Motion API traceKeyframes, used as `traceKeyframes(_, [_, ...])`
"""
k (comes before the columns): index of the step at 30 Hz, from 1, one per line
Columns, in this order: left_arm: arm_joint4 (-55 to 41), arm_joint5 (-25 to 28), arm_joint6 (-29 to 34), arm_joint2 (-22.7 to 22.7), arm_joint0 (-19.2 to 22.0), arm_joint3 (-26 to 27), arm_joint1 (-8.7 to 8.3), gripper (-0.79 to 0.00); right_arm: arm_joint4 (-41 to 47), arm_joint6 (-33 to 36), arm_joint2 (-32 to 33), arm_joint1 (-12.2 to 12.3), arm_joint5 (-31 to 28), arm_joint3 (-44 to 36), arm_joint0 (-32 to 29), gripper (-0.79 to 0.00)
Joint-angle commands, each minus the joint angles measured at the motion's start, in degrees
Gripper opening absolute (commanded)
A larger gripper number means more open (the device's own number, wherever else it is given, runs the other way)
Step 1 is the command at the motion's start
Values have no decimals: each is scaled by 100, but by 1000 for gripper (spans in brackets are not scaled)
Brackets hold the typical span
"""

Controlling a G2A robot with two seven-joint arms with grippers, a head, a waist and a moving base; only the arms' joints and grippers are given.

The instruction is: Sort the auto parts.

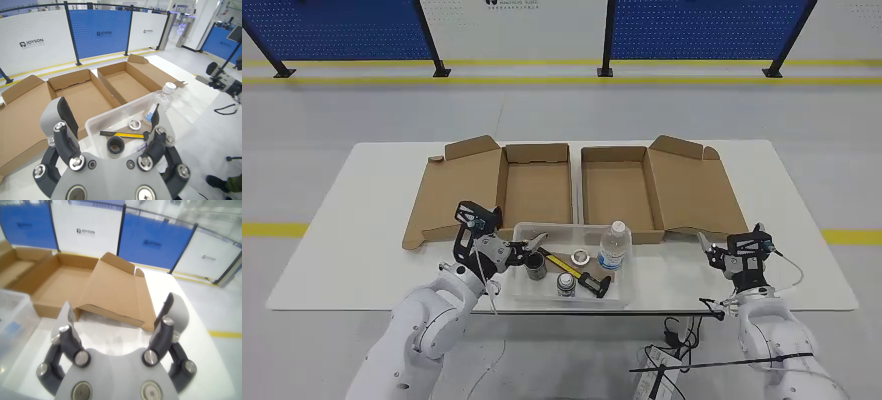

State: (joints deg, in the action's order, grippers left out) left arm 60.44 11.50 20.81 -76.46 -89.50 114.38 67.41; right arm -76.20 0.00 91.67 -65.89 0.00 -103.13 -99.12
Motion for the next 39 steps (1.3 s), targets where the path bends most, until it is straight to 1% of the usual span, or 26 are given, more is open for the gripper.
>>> traceKeyframes(1, [-55,29,146,127,80,-22,10,0,0,0,0,0,0,0,0,0])
traceKeyframes(5, [17,324,311,374,195,-153,13,0,0,0,0,0,0,0,0,0])
traceKeyframes(8, [60,465,322,472,230,-205,12,0,0,0,0,0,0,0,0,0])
traceKeyframes(16, [113,869,402,503,208,-237,-24,0,0,0,0,0,0,0,0,0])
traceKeyframes(19, [327,1034,129,506,211,-227,-38,0,0,0,0,0,0,0,0,0])
traceKeyframes(36, [327,1034,129,506,211,-227,-38,0,0,0,0,0,0,0,0,0])
traceKeyframes(39, [747,1133,97,628,388,-183,-40,0,0,0,0,0,0,0,0,0])
